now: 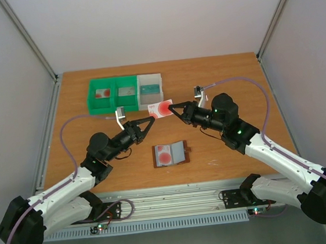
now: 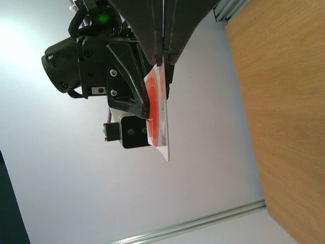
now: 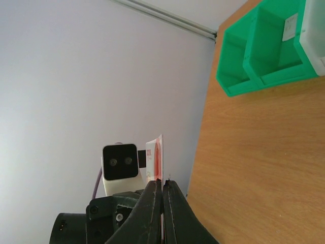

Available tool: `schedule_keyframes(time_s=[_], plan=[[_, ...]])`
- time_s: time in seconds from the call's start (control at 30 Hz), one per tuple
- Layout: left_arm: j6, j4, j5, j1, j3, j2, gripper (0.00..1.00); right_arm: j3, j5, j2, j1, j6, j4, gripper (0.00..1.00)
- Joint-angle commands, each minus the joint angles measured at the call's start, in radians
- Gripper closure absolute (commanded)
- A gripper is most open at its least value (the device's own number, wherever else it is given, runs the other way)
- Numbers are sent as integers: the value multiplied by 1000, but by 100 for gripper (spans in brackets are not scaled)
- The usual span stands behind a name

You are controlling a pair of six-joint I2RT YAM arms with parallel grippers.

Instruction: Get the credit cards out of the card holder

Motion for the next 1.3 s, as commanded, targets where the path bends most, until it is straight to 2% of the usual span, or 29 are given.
schedule_keyframes(time_s=[0.0,0.13,0.33,0.43,0.6,0.63,0.93,1.1,1.27], plan=[[25,73,-22,-3,-5,-4,100,-5,1,9,1,5,8,99],[43,51,-23,-4,-3,-7,100,-7,-1,6,1,3,-2,96],[76,6,-15,3,4,-23,100,-8,11,-11,1,-29,-60,75],[121,-92,-4,10,28,-46,100,-8,-3,-30,0,-80,-90,53],[210,-274,-12,29,72,-101,100,9,17,-90,0,-213,-269,8],[223,-308,-15,36,81,-108,100,9,20,-95,0,-243,-287,2],[362,-560,31,150,173,-123,100,12,43,-142,0,-402,-467,2],[457,-707,84,234,271,-71,100,38,94,-171,0,-472,-569,1],[520,-840,188,350,364,10,99,44,105,-205,0,-507,-602,2]])
